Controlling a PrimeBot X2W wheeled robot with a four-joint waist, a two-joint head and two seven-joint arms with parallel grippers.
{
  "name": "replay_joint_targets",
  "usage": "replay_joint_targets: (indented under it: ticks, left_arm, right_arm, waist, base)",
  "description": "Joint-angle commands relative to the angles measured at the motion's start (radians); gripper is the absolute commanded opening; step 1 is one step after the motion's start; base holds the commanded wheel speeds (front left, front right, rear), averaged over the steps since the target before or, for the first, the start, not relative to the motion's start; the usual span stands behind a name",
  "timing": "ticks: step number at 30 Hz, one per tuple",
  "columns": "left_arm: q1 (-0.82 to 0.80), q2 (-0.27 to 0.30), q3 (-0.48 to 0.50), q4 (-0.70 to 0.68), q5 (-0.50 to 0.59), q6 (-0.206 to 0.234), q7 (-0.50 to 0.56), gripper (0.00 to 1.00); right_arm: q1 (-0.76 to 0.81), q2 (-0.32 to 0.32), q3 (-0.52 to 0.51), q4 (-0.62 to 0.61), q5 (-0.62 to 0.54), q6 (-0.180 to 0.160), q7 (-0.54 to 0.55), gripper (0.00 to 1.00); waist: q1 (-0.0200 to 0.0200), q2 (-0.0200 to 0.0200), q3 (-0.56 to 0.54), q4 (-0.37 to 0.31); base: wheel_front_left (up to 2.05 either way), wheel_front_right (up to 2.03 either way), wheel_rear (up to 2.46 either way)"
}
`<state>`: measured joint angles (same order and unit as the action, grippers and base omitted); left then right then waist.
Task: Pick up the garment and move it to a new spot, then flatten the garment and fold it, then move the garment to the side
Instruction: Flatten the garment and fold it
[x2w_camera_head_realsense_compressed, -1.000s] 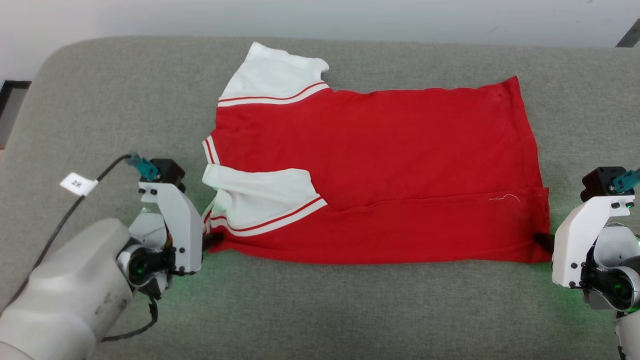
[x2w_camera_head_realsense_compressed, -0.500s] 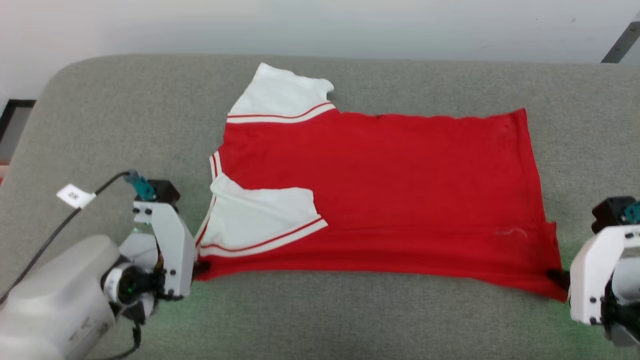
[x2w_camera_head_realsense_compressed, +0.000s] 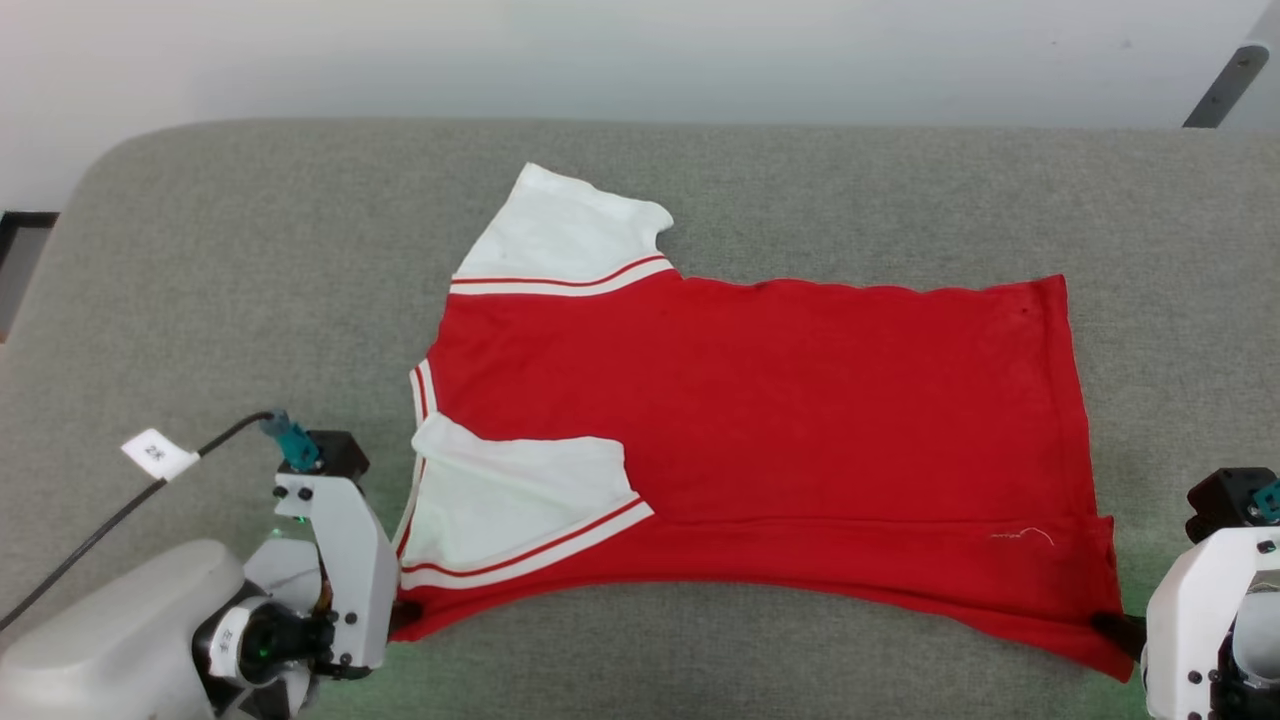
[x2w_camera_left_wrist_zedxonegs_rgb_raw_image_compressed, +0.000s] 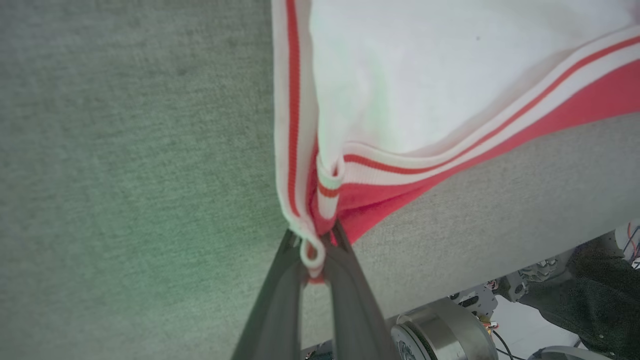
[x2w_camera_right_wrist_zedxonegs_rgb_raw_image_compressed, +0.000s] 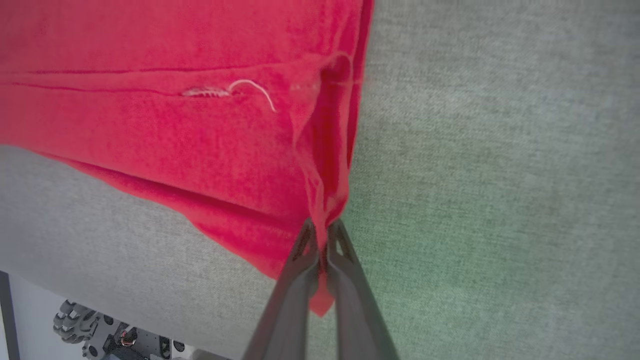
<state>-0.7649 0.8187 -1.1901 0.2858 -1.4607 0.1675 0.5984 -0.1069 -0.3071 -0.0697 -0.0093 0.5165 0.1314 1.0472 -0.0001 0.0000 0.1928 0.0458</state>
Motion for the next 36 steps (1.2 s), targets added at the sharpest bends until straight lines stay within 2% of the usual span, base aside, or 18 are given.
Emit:
replay_joint_targets:
  ticks: [1, 3, 7, 8, 9, 10, 11, 12, 13, 14, 15, 16, 17, 28, 31, 36]
  left_arm:
    - [0.015, 0.004, 0.002, -0.001, -0.007, 0.007, -0.004, 0.0]
    - [0.018, 0.004, 0.005, -0.007, -0.004, 0.009, -0.015, 0.0]
    - [0.01, 0.007, 0.009, -0.01, 0.014, 0.005, -0.035, 0.16]
    - [0.007, 0.006, 0.014, -0.008, 0.014, 0.006, -0.044, 0.29]
    - [0.006, 0.003, 0.015, -0.006, 0.016, 0.007, -0.05, 0.33]
    - [0.005, 0.002, 0.012, -0.004, 0.025, 0.007, -0.052, 0.46]
    - [0.003, 0.003, 0.011, -0.003, 0.027, 0.004, -0.055, 0.65]
    - [0.003, 0.003, 0.012, -0.001, 0.027, 0.002, -0.057, 0.74]
    - [0.003, 0.002, 0.012, -0.001, 0.028, 0.001, -0.06, 0.84]
    - [0.001, 0.003, 0.012, 0.0, 0.033, -0.001, -0.062, 0.99]
    - [0.0, 0.005, 0.012, 0.001, 0.035, 0.0, -0.063, 1.0]
    - [0.001, 0.005, 0.013, 0.001, 0.035, 0.0, -0.063, 1.0]
    - [-0.002, 0.008, 0.013, 0.0, 0.038, 0.0, -0.065, 1.0]
    - [-0.04, 0.044, 0.022, -0.046, 0.077, 0.007, -0.08, 1.0]
    - [-0.07, 0.051, 0.033, -0.062, 0.11, -0.003, -0.11, 1.0]
    - [-0.142, 0.046, 0.058, -0.042, 0.182, -0.031, -0.18, 1.0]
  right_arm:
    - [0.01, 0.001, -0.007, -0.004, -0.013, -0.001, -0.006, 0.0]
    - [0.005, 0.011, -0.009, -0.008, -0.022, -0.001, -0.017, 0.0]
    - [-0.011, 0.017, -0.002, -0.001, -0.029, -0.001, -0.034, 0.0]
    - [-0.016, 0.02, -0.003, -0.001, -0.033, -0.001, -0.043, 0.0]
    - [-0.017, 0.021, 0.0, 0.001, -0.035, -0.001, -0.049, 0.03]
    - [-0.015, 0.018, 0.004, 0.005, -0.035, -0.001, -0.055, 0.14]
    - [-0.015, 0.016, 0.006, 0.009, -0.035, -0.001, -0.056, 0.22]
    - [-0.017, 0.015, 0.007, 0.012, -0.032, -0.001, -0.064, 0.28]
    - [-0.018, 0.013, 0.009, 0.016, -0.029, -0.001, -0.066, 0.32]
    - [-0.019, 0.01, 0.013, 0.017, -0.028, -0.001, -0.069, 0.34]
    - [-0.022, 0.009, 0.015, 0.018, -0.028, -0.001, -0.071, 0.45]
    - [-0.025, 0.009, 0.015, 0.018, -0.03, -0.001, -0.074, 0.69]
    - [-0.025, 0.007, 0.015, 0.018, -0.029, -0.001, -0.077, 1.0]
    - [-0.031, -0.002, -0.009, -0.048, -0.024, -0.001, -0.11, 1.0]
    - [-0.039, 0.01, -0.027, -0.083, -0.034, -0.001, -0.153, 1.0]
    - [-0.063, 0.042, -0.034, -0.156, -0.056, -0.001, -0.284, 1.0]
  waist:
    - [0.0001, 0.0, 0.002, -0.002]
    - [0.0001, 0.0, 0.002, -0.005]
    - [0.0001, 0.0, -0.003, -0.006]
    - [0.0001, 0.0, -0.005, -0.006]
    - [0.0001, 0.0, -0.009, -0.005]
    - [0.0001, 0.0, -0.012, -0.005]
    - [0.0001, 0.0, -0.016, -0.004]
    - [0.0001, 0.0, -0.019, -0.004]
    - [0.0001, 0.0, -0.024, -0.004]
    - [0.0001, 0.0, -0.028, -0.004]
    - [0.0001, 0.0, -0.032, -0.004]
    - [0.0001, 0.0, -0.037, -0.004]
    - [0.0001, 0.0, -0.041, -0.004]
    - [0.0001, 0.0, -0.076, -0.015]
    - [0.0001, 0.0, -0.075, -0.023]
    - [0.0001, 0.0, -0.05, -0.05]
  base:
    - [0.0, 0.0, 0.0]
    - [0.0, 0.0, 0.0]
    - [0.0, 0.0, 0.0]
    - [0.0, 0.0, 0.0]
    - [0.0, 0.0, 0.0]
    - [0.0, 0.0, 0.0]
    - [0.0, 0.0, 0.0]
    - [0.0, 0.0, 0.0]
    - [0.0, 0.0, 0.0]
    - [0.0, 0.0, 0.0]
    - [0.0, 0.0, 0.0]
    - [0.0, 0.0, 0.0]
    - [0.0, 0.0, 0.0]
    - [0.0, 0.0, 0.0]
    - [0.0, 0.0, 0.0]
    - [0.0, 0.0, 0.0]
